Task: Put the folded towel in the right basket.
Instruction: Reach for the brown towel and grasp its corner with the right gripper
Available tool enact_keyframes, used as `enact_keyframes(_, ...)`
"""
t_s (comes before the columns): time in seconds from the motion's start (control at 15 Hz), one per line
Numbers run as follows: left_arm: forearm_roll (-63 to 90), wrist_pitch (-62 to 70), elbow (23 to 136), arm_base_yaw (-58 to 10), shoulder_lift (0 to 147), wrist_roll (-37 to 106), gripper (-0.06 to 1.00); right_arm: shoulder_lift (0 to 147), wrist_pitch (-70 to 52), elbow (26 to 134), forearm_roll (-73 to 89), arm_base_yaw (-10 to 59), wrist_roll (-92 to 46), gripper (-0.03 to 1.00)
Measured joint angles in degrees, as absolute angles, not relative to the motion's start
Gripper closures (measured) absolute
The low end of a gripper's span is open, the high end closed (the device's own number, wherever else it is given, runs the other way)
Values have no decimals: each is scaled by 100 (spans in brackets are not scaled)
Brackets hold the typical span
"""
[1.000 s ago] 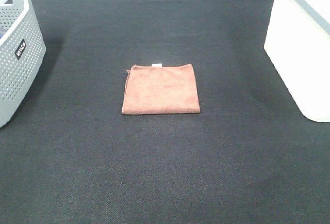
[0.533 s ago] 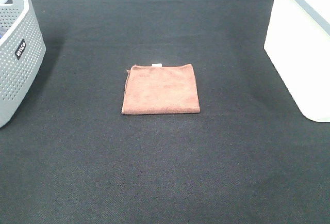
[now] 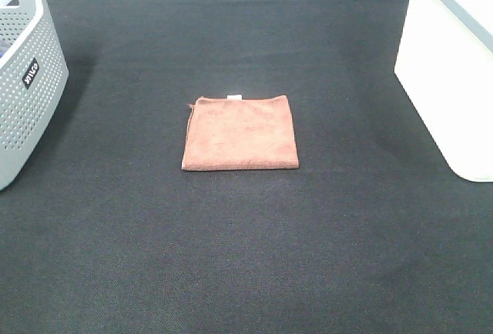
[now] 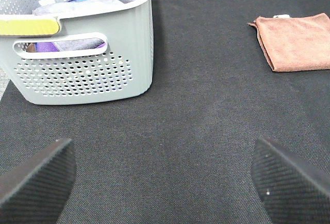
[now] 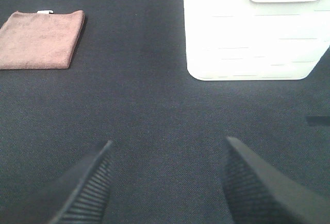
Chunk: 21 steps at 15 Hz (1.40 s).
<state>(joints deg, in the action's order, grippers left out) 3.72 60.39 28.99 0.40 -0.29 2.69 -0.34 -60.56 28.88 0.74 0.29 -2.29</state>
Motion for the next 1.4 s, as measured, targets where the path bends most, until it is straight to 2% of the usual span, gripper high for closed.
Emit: enact_keyframes(1.4,372,6039,2899,40,-29,269,7,-34,-6056,2888,74,29,-229,39)
